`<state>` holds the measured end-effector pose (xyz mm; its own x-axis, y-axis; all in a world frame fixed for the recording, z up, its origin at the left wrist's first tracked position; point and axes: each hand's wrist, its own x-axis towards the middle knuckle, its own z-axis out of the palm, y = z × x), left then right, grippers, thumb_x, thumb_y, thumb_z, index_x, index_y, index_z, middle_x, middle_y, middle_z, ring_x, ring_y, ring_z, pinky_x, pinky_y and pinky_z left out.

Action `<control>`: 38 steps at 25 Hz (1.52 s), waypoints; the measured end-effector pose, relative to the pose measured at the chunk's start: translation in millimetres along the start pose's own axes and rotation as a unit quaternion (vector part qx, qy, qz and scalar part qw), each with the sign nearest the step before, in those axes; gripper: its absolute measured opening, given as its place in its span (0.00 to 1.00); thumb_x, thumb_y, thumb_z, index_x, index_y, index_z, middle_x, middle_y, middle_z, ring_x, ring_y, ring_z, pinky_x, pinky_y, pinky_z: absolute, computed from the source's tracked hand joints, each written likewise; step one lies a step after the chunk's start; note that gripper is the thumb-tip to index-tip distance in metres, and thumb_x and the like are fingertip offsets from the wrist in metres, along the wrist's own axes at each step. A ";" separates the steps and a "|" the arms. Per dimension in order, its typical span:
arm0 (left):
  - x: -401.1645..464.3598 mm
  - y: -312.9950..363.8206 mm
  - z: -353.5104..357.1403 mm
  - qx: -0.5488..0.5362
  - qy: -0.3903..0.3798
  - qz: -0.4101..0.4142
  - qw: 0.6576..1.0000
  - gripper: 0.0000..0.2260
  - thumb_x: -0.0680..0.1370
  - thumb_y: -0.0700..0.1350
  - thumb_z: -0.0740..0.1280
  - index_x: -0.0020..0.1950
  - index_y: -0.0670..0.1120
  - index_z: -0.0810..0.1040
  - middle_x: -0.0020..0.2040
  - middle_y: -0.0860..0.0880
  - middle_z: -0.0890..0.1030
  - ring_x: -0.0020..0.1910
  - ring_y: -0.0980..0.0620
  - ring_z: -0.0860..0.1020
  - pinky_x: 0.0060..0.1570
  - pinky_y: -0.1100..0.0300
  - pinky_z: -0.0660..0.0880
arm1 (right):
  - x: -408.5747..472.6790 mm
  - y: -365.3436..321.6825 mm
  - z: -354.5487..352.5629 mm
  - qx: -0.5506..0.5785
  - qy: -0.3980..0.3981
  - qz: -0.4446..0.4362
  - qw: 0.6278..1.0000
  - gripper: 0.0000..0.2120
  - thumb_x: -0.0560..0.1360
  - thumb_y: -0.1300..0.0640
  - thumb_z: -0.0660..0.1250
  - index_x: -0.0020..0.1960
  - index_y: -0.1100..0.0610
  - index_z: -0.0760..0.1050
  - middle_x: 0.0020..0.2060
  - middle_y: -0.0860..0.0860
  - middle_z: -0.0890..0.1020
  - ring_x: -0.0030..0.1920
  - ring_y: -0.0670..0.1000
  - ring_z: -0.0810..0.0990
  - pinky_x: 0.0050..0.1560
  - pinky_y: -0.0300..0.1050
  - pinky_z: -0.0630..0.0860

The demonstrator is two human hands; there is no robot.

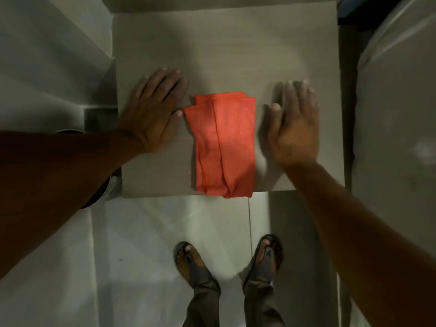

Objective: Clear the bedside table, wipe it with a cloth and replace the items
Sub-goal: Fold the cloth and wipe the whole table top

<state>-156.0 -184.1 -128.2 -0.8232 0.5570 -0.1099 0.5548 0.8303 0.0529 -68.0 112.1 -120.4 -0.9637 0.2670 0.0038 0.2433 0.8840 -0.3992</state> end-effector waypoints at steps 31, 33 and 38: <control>-12.7 114.4 -1.8 -0.073 0.023 0.051 0.996 0.26 0.84 0.50 0.57 0.78 0.38 0.65 0.80 0.39 0.64 0.81 0.43 0.60 0.80 0.47 0.55 | 5.9 28.3 11.1 -0.061 0.002 -0.015 0.998 0.29 0.82 0.43 0.50 0.79 0.54 0.59 0.80 0.61 0.60 0.80 0.62 0.55 0.79 0.61 0.48; 30.2 87.0 -8.1 -0.057 0.035 0.074 0.995 0.29 0.82 0.53 0.60 0.79 0.38 0.63 0.80 0.38 0.64 0.81 0.41 0.60 0.79 0.44 0.55 | 5.9 28.9 11.9 -0.057 0.006 -0.011 0.998 0.29 0.82 0.43 0.50 0.79 0.54 0.59 0.80 0.61 0.60 0.80 0.61 0.55 0.79 0.61 0.48; 82.7 -0.6 -25.6 -0.039 0.012 -0.320 0.946 0.35 0.80 0.58 0.53 0.82 0.40 0.53 0.84 0.41 0.55 0.83 0.42 0.52 0.81 0.42 0.48 | 7.2 29.8 16.3 -0.067 0.012 -0.010 0.998 0.29 0.82 0.42 0.48 0.79 0.53 0.59 0.80 0.61 0.59 0.80 0.61 0.55 0.79 0.62 0.49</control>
<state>-227.5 -138.1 -111.9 -0.9907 -0.0619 -0.1213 -0.0691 0.9960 0.0564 -69.5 134.2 -147.2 -0.9660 0.2563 0.0325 0.2381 0.9322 -0.2727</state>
